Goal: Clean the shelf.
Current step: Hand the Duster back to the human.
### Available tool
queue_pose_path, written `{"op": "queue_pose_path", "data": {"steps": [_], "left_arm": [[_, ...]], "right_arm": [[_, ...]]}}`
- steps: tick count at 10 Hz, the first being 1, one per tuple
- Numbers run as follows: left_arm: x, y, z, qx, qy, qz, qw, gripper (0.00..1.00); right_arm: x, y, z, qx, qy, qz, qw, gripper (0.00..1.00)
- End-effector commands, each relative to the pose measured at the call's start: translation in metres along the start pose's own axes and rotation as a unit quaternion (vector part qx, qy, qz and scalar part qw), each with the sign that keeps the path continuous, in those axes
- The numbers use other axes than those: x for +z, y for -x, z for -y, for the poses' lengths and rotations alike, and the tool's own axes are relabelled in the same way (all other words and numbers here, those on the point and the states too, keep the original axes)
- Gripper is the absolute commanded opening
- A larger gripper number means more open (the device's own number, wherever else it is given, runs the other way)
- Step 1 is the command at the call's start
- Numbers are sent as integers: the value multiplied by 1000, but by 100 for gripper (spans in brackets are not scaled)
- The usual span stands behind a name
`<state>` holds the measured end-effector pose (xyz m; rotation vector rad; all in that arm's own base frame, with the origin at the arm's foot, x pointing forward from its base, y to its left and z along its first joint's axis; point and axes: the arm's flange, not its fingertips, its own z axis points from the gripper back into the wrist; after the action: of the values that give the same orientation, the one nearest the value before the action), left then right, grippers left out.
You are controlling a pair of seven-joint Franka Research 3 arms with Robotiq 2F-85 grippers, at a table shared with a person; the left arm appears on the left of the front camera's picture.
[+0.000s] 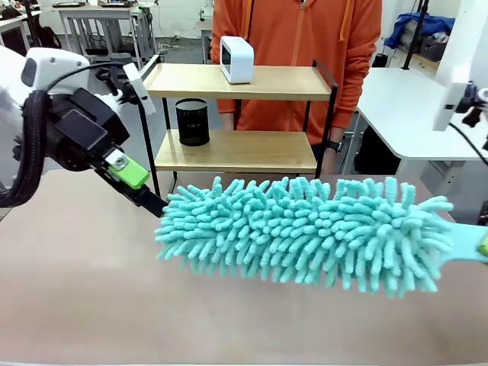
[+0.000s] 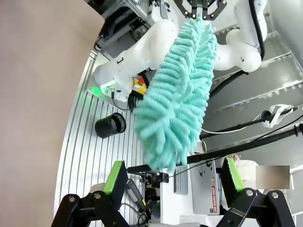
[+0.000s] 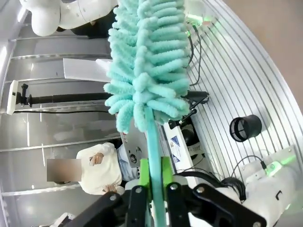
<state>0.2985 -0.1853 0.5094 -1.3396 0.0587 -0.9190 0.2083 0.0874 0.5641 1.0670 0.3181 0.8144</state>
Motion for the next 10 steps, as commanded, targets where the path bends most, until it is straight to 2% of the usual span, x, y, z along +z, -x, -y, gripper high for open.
{"op": "queue_pose_path", "data": {"steps": [1,4,8,10], "left_arm": [[-17,-19,-8,4,23,-8,1000,100],[-35,-24,-14,8,23,-32,999,100],[-47,-18,-6,-13,64,-75,995,100],[-49,-16,-7,-12,61,-94,994,100]], "right_arm": [[-3,-37,5,35,-20,-24,999,12],[-15,-65,12,39,-37,-53,997,12],[-16,-69,16,31,-38,-49,998,12],[-17,-70,16,32,-39,-49,998,12]]}}
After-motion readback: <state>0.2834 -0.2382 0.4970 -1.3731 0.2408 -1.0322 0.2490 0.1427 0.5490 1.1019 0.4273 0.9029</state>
